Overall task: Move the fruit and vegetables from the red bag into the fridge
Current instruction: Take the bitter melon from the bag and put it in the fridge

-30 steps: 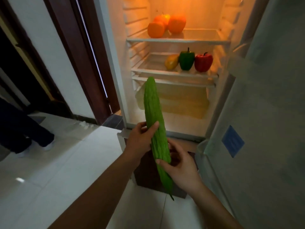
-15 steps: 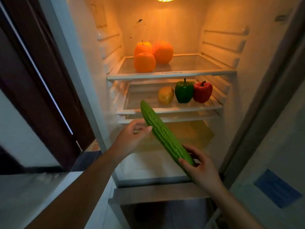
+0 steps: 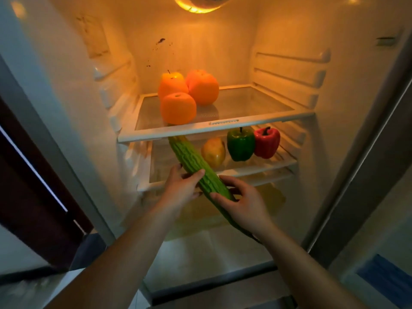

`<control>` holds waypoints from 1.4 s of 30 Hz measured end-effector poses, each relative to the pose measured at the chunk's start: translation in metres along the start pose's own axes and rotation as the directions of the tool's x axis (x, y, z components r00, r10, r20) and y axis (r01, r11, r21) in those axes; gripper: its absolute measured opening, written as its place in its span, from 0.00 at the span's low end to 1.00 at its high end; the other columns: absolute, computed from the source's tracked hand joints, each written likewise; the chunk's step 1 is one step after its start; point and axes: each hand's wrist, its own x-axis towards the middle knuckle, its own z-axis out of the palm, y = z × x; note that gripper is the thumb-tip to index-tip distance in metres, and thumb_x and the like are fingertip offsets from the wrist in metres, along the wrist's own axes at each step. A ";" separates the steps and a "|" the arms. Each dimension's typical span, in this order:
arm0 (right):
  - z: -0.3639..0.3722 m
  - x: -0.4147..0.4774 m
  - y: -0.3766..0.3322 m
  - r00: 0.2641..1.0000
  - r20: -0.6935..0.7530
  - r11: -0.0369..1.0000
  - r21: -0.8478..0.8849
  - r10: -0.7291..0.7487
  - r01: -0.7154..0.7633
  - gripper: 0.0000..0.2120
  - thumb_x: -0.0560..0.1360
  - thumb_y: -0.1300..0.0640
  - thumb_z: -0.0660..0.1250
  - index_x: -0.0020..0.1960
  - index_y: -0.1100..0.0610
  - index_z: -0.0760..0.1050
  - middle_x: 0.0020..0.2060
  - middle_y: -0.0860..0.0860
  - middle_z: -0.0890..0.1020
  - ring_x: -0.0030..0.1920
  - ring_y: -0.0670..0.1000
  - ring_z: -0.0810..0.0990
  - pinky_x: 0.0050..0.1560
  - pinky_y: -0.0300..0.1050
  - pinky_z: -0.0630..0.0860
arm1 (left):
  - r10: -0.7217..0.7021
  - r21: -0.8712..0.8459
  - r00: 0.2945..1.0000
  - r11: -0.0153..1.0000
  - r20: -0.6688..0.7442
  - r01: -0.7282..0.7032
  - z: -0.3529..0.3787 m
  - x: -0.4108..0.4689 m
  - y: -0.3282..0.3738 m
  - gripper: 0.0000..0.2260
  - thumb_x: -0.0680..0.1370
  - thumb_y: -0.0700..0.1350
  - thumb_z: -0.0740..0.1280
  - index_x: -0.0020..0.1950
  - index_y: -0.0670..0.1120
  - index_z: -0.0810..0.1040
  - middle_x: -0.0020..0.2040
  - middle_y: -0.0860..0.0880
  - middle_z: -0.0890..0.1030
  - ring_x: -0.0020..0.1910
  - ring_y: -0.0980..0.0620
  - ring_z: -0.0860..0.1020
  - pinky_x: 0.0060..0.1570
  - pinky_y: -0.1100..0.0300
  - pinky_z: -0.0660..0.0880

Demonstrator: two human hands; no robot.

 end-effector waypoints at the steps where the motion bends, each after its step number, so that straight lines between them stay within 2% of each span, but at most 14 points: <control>1: -0.002 0.005 0.001 1.000 0.005 1.000 -0.008 -0.007 0.007 0.21 0.70 0.49 0.72 0.61 0.49 0.75 0.52 0.42 0.79 0.50 0.40 0.78 0.47 0.35 0.78 | -0.010 -0.002 1.000 1.000 -0.014 0.010 -0.001 0.004 0.003 0.23 0.75 0.42 0.69 0.68 0.48 0.65 0.54 0.45 0.79 0.40 0.54 0.79 0.29 0.61 0.78; 3: -0.010 0.016 0.002 0.998 -0.052 0.999 -0.014 -0.047 0.046 0.20 0.70 0.49 0.72 0.60 0.49 0.75 0.53 0.43 0.79 0.51 0.42 0.78 0.47 0.38 0.79 | 0.000 0.005 0.999 1.000 -0.035 0.001 -0.006 0.009 0.010 0.20 0.76 0.42 0.68 0.66 0.48 0.67 0.51 0.44 0.80 0.39 0.52 0.80 0.25 0.62 0.76; 5: -0.022 0.029 0.005 0.971 -0.190 0.988 -0.081 -0.147 0.134 0.19 0.69 0.52 0.73 0.58 0.52 0.76 0.53 0.46 0.78 0.52 0.45 0.78 0.47 0.37 0.77 | 0.054 0.107 0.998 0.993 -0.043 -0.049 -0.014 0.013 0.016 0.19 0.76 0.44 0.67 0.66 0.50 0.68 0.51 0.45 0.81 0.44 0.49 0.81 0.30 0.61 0.76; 7: -0.033 0.042 0.008 0.924 -0.259 0.942 -0.258 -0.282 0.215 0.19 0.69 0.54 0.74 0.59 0.54 0.76 0.55 0.48 0.77 0.56 0.47 0.75 0.52 0.38 0.74 | 0.099 0.198 0.993 0.976 -0.060 -0.086 -0.018 0.016 0.021 0.18 0.76 0.47 0.67 0.65 0.51 0.68 0.51 0.47 0.81 0.48 0.48 0.81 0.37 0.58 0.77; 10: -0.041 0.060 0.015 0.878 -0.267 0.833 -0.507 -0.398 0.223 0.25 0.68 0.53 0.75 0.62 0.57 0.74 0.61 0.54 0.74 0.62 0.51 0.71 0.60 0.41 0.67 | 0.113 0.243 0.991 0.966 -0.067 -0.093 -0.017 0.023 0.027 0.13 0.77 0.47 0.66 0.59 0.51 0.68 0.50 0.46 0.81 0.47 0.48 0.81 0.43 0.53 0.79; 13: -0.044 0.072 0.024 0.845 -0.234 0.718 -0.658 -0.481 0.227 0.30 0.65 0.52 0.77 0.64 0.58 0.73 0.64 0.56 0.72 0.65 0.56 0.70 0.64 0.44 0.64 | 0.165 0.325 0.985 0.935 -0.048 -0.141 -0.012 0.027 0.028 0.12 0.77 0.47 0.66 0.59 0.48 0.70 0.50 0.45 0.80 0.44 0.49 0.80 0.42 0.53 0.79; 17: -0.047 0.081 0.032 0.868 -0.171 0.696 -0.677 -0.466 0.240 0.36 0.64 0.52 0.77 0.69 0.54 0.67 0.69 0.55 0.67 0.69 0.56 0.64 0.64 0.48 0.63 | 0.193 0.338 0.981 0.925 -0.024 -0.174 -0.008 0.022 0.025 0.20 0.76 0.46 0.67 0.67 0.47 0.68 0.61 0.48 0.76 0.49 0.53 0.78 0.39 0.60 0.75; 20: -0.048 0.086 0.036 0.878 -0.130 0.683 -0.684 -0.461 0.257 0.38 0.65 0.53 0.77 0.71 0.54 0.64 0.70 0.55 0.65 0.71 0.57 0.63 0.65 0.54 0.68 | 0.235 0.421 0.972 0.882 -0.006 -0.210 -0.006 0.016 0.022 0.28 0.74 0.48 0.70 0.71 0.49 0.64 0.66 0.50 0.69 0.62 0.49 0.73 0.53 0.56 0.75; 23: -0.046 0.091 0.039 0.877 -0.114 0.687 -0.671 -0.467 0.278 0.38 0.65 0.54 0.76 0.71 0.54 0.63 0.71 0.55 0.65 0.71 0.58 0.63 0.62 0.59 0.72 | 0.224 0.434 0.974 0.877 0.014 -0.208 -0.004 0.018 0.018 0.28 0.72 0.47 0.72 0.70 0.49 0.66 0.66 0.50 0.69 0.65 0.48 0.71 0.63 0.48 0.72; 27: -0.045 0.096 0.044 0.861 -0.099 0.678 -0.663 -0.499 0.317 0.35 0.65 0.57 0.76 0.68 0.56 0.66 0.69 0.57 0.66 0.70 0.59 0.64 0.60 0.57 0.73 | 0.174 0.393 0.985 0.905 0.005 -0.162 -0.001 0.021 0.015 0.28 0.73 0.46 0.71 0.71 0.50 0.66 0.66 0.48 0.71 0.63 0.48 0.73 0.60 0.46 0.74; 31: -0.045 0.100 0.050 0.848 -0.105 0.674 -0.660 -0.519 0.331 0.35 0.64 0.60 0.76 0.68 0.55 0.66 0.68 0.57 0.67 0.69 0.59 0.65 0.59 0.57 0.75 | 0.246 0.395 0.969 0.890 0.006 -0.228 0.003 0.027 0.014 0.22 0.76 0.43 0.67 0.69 0.48 0.68 0.59 0.50 0.74 0.55 0.52 0.74 0.45 0.61 0.74; 36: -0.047 0.105 0.056 0.837 -0.133 0.676 -0.661 -0.532 0.325 0.33 0.66 0.62 0.75 0.68 0.55 0.66 0.68 0.57 0.67 0.69 0.60 0.66 0.56 0.55 0.77 | 0.258 0.429 0.965 0.868 0.035 -0.248 0.012 0.039 0.013 0.22 0.77 0.46 0.66 0.70 0.49 0.66 0.59 0.52 0.76 0.56 0.53 0.74 0.58 0.51 0.74; 40: -0.049 0.108 0.058 0.836 -0.141 0.667 -0.679 -0.530 0.307 0.32 0.67 0.61 0.74 0.68 0.56 0.67 0.68 0.57 0.67 0.69 0.60 0.65 0.60 0.55 0.72 | 0.295 0.478 0.953 0.829 0.066 -0.289 0.019 0.050 0.018 0.23 0.77 0.46 0.65 0.72 0.47 0.65 0.62 0.50 0.72 0.56 0.56 0.70 0.46 0.63 0.70; 42: -0.052 0.108 0.058 0.834 -0.141 0.653 -0.696 -0.534 0.301 0.32 0.67 0.61 0.75 0.68 0.56 0.67 0.68 0.57 0.67 0.69 0.60 0.66 0.61 0.53 0.70 | 0.300 0.491 0.952 0.820 0.068 -0.293 0.020 0.056 0.021 0.23 0.77 0.46 0.65 0.71 0.46 0.66 0.60 0.50 0.73 0.55 0.56 0.70 0.49 0.60 0.68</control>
